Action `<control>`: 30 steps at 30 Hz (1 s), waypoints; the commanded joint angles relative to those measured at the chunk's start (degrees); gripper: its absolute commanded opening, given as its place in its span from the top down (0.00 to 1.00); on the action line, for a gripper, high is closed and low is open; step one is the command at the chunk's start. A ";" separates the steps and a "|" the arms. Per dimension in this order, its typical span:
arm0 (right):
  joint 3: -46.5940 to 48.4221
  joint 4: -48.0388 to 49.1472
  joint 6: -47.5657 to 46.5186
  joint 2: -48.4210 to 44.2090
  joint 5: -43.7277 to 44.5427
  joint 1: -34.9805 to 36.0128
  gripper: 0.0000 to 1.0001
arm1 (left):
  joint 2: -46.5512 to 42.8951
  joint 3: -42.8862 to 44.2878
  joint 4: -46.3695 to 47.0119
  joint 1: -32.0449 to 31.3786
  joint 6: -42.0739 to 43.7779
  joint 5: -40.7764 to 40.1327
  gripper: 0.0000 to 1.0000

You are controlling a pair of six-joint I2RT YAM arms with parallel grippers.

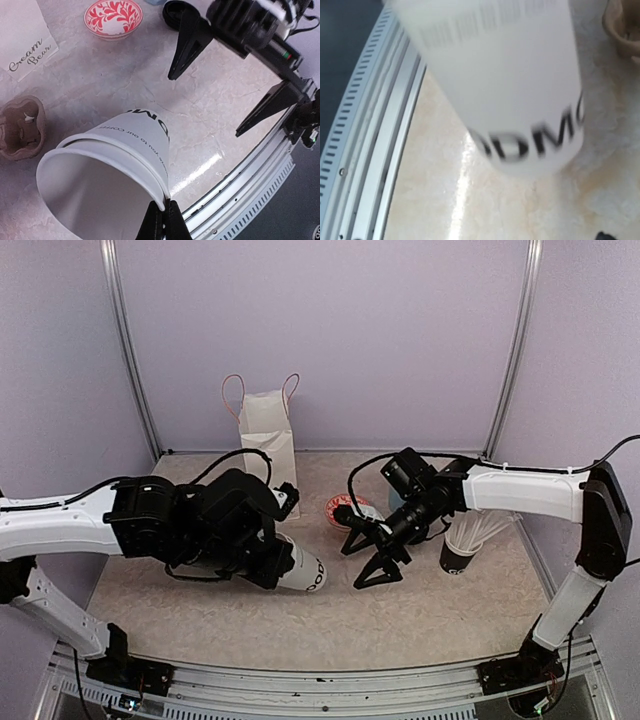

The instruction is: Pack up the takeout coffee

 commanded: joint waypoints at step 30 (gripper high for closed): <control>5.16 3.67 1.92 4.34 0.31 5.76 0.23 | -12.52 -8.10 16.17 5.08 2.63 10.09 1.00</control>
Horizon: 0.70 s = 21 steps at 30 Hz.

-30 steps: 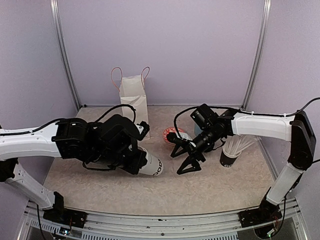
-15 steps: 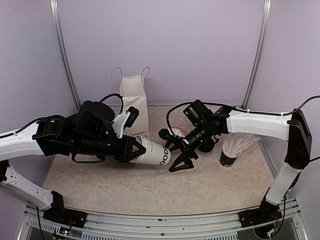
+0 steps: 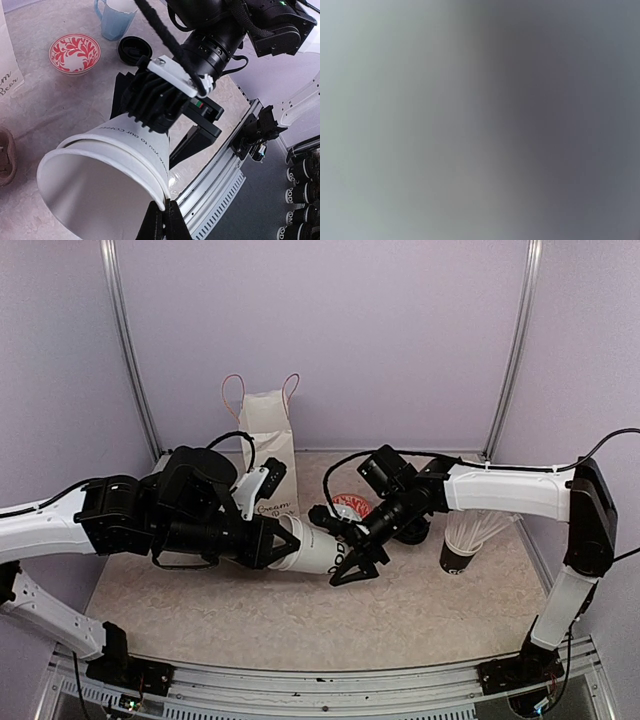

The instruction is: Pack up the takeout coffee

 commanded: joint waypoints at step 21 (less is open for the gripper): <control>-9.37 3.25 -4.58 0.23 -1.80 0.29 0.48 | -8.73 7.07 -16.00 1.42 -3.87 -8.34 1.00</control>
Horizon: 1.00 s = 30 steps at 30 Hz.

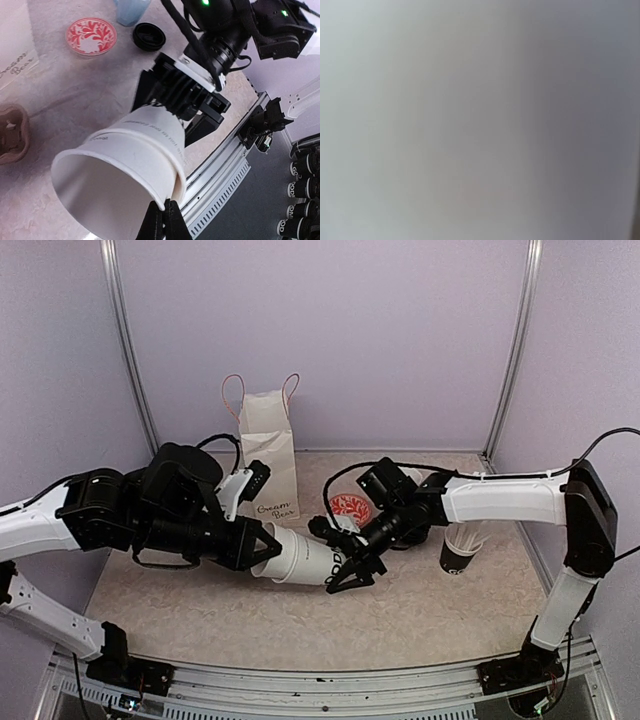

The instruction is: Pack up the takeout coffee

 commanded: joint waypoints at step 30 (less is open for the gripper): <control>-3.83 -7.56 -6.38 -1.74 -12.51 -2.10 0.45 | 3.92 -5.90 -34.54 32.12 -6.02 -10.69 1.00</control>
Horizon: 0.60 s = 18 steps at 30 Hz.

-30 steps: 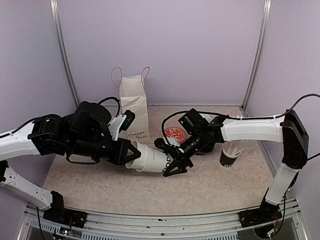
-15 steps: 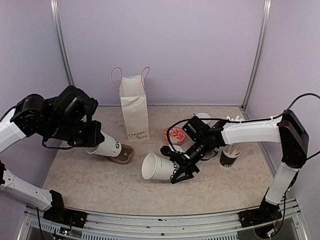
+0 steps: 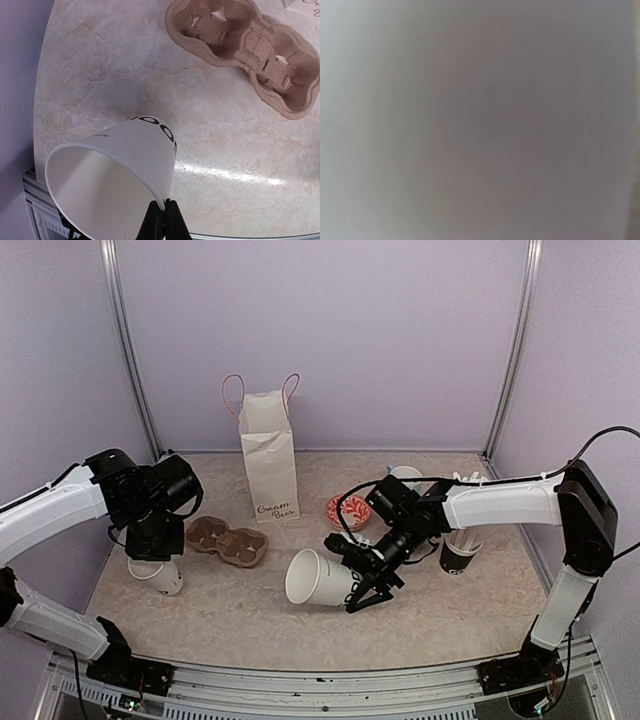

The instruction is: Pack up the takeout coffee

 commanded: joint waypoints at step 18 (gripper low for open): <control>1.73 -0.81 0.71 -1.94 -2.72 -0.48 0.44 | 4.92 -6.30 9.68 13.57 15.08 4.59 0.59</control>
